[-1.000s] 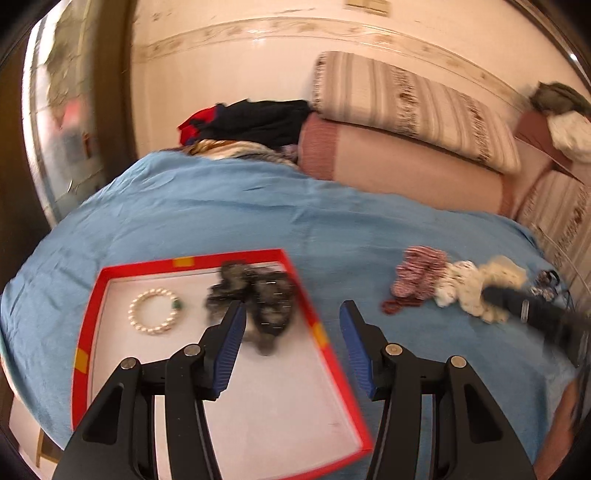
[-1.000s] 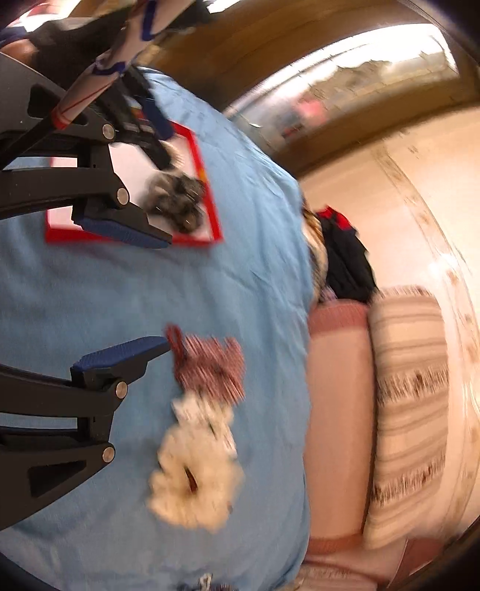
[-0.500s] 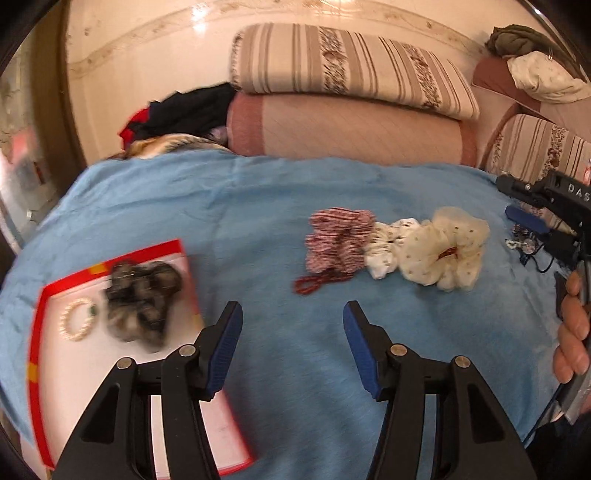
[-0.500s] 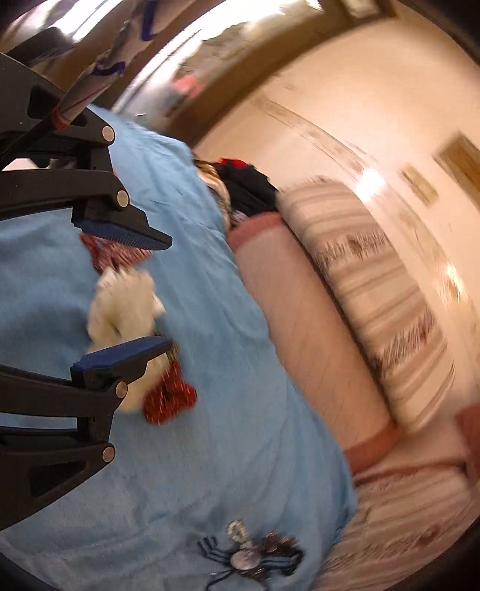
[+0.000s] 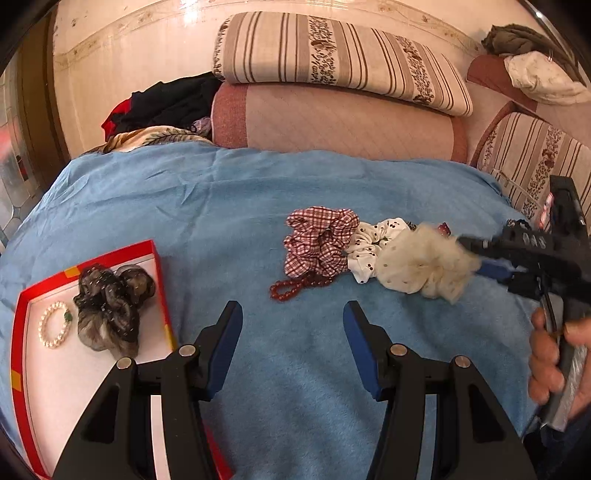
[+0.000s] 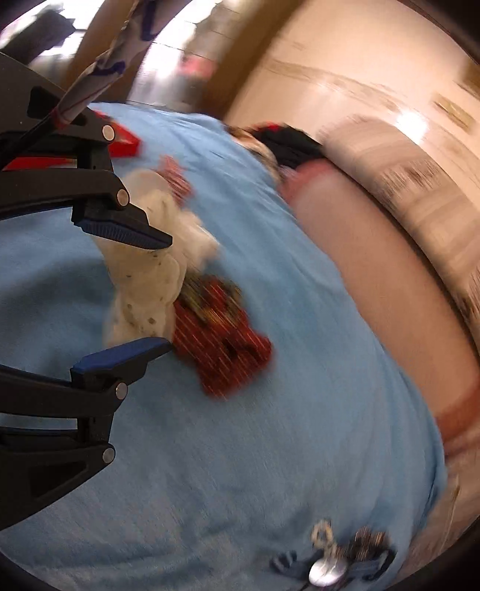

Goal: Organize jewelry
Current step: 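Grasp the cream polka-dot scrunchie with the left tool while the right tool reaches toward the leopard tie, then grasp the leopard-print hair tie with the right tool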

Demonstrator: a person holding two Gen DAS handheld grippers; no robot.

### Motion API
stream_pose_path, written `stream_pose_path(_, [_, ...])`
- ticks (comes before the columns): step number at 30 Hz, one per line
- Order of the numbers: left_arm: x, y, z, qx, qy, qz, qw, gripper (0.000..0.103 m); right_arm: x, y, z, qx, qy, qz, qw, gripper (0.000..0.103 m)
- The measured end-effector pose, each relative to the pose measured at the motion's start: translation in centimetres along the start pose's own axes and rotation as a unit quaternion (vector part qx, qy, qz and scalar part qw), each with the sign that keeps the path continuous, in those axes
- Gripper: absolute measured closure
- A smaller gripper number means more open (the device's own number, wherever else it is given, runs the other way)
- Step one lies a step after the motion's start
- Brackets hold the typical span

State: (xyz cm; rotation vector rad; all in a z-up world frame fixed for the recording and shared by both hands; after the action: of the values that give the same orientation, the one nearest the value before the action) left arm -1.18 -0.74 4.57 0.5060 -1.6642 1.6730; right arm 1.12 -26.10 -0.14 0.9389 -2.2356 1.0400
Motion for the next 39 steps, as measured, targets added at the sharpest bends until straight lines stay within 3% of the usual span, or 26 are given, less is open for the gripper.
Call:
stream_pose_path(3, [1.1,0.1,-0.5,0.000,-0.003,0.009,1.0000,0.047,0.4,2.3,-3.2,0.036,-0.068,-0.025,0.997,0.049])
stream_pose_path(7, [2.0,0.0,-1.0,0.012,-0.002,0.013,0.9998,0.047,1.9,2.1,-3.5,0.067,-0.039,0.014,0.997,0.048])
stream_pose_path(12, [1.9,-0.1,-0.4,0.004,0.000,0.006,1.0000,0.045,0.8,2.2,-1.3,0.030,-0.017,0.005,0.999,0.048])
stream_pose_path(15, [0.3,-0.4,1.0,0.005,0.028,-0.022,0.9994,0.041,0.4,1.9,-0.6,0.017,-0.001,0.002,1.000,0.048])
stream_pose_path(20, [-4.9,-0.7,3.7,0.003,0.049,-0.086,0.9951,0.041,2.1,-1.4,3.4,-0.036,0.044,0.059,0.997,0.047])
stream_pose_path(23, [-7.9,-0.2,4.9,0.013,0.065,-0.124,0.9901,0.041,1.8,-2.1,4.9,-0.064,0.044,0.059,0.995,0.046])
stream_pose_path(28, [-10.6,0.7,6.3,0.029,0.089,-0.151,0.9841,0.041,0.6,-2.7,5.3,-0.072,0.054,0.049,0.995,0.046])
stream_pose_path(29, [-11.0,1.0,6.7,0.025,0.087,-0.153,0.9841,0.046,0.3,-2.7,5.4,-0.075,0.054,0.047,0.995,0.046])
stream_pose_path(32, [-12.1,1.9,7.8,-0.006,0.069,-0.156,0.9853,0.078,-0.3,-2.8,5.7,-0.083,0.050,0.041,0.994,0.046])
stream_pose_path(35, [-12.0,2.3,8.3,-0.033,0.047,-0.131,0.9897,0.086,-0.4,-3.2,5.4,-0.075,0.052,0.048,0.995,0.049])
stream_pose_path(39, [-11.2,1.9,7.8,-0.040,0.038,-0.114,0.9920,0.090,-0.3,-3.8,3.4,-0.033,0.045,0.064,0.996,0.062])
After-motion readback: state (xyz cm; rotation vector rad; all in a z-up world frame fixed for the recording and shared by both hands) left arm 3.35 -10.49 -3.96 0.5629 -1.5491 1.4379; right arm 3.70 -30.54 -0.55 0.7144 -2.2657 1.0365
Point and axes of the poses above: each gripper's, at about its wrist camera, not at the fingertips, and x roughly against the way its jaws point, z to its right, y to its underside, the point moved 7 cm from there along -x, roughly the way its jaws point, and after that the axes turned 3 degrees about x, right-handed, at the moved point
